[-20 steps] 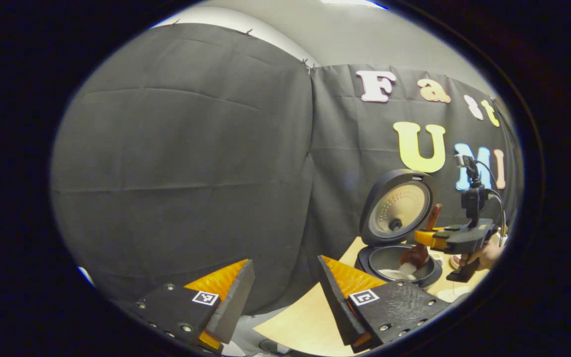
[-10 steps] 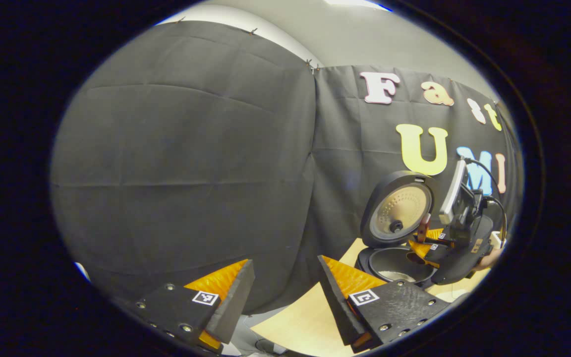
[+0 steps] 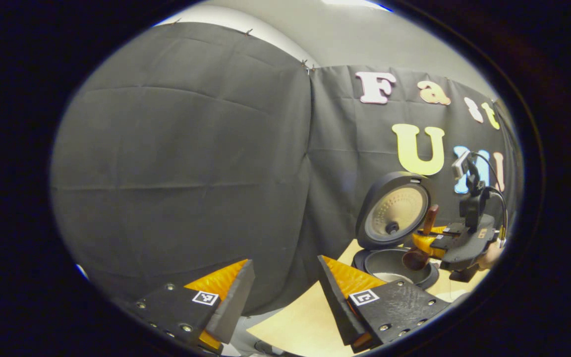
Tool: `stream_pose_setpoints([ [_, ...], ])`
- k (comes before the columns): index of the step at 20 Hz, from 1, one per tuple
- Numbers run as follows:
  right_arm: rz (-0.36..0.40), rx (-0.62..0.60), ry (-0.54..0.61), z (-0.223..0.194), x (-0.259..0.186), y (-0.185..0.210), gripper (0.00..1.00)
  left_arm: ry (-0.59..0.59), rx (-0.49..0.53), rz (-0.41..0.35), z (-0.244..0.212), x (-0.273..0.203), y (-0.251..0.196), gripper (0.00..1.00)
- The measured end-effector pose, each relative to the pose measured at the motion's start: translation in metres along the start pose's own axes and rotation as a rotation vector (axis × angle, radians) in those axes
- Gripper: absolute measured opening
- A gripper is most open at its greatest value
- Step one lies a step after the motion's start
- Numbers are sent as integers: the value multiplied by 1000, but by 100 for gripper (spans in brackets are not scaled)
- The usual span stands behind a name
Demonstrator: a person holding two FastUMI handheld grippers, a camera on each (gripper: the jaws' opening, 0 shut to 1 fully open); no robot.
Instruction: Close the left gripper, press the button to open the rice cooker; take a wooden spoon from the chopstick holder with the right hand, scoop a spoonful of rice and pour it into the rice cooker, then put the wooden spoon back into the chopstick holder.
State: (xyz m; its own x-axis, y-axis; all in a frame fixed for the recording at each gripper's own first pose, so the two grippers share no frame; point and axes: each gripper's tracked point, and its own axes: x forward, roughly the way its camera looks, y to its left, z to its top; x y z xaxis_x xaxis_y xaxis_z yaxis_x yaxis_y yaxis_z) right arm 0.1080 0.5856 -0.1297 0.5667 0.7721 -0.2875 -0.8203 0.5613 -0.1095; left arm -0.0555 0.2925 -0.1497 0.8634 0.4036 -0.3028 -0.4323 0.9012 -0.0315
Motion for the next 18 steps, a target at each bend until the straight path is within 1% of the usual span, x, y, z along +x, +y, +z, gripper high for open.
stream_pose_setpoints([
  [2, 5, 139, -4, 4, -6, -10, 12, -2, 5, -16, 4, -1, -5, 78],
  [5, -2, 356, -10, 9, -20, -30, 12, -5, 8, -45, 7, 12, -30, 78],
  [6, -5, 428, -15, 10, -25, -39, 10, -7, 9, -56, 10, 14, -36, 78],
  [7, -10, 500, -23, 11, -32, -47, 12, -11, 10, -68, 12, 13, -39, 78],
  [9, -39, 613, -35, 9, -46, -68, 12, -21, 18, -94, 17, 12, -50, 78],
  [12, -117, 695, -54, 1, -74, -106, 12, -35, 25, -144, 24, 16, -73, 78],
  [16, -230, 735, -58, -16, -122, -153, 12, -46, 27, -215, 30, 17, -108, 79],
  [17, -257, 742, -56, -22, -134, -164, 16, -49, 25, -235, 32, 16, -118, 79],
  [18, -284, 747, -57, -33, -148, -175, 8, -52, 26, -254, 34, 15, -127, 79],
])
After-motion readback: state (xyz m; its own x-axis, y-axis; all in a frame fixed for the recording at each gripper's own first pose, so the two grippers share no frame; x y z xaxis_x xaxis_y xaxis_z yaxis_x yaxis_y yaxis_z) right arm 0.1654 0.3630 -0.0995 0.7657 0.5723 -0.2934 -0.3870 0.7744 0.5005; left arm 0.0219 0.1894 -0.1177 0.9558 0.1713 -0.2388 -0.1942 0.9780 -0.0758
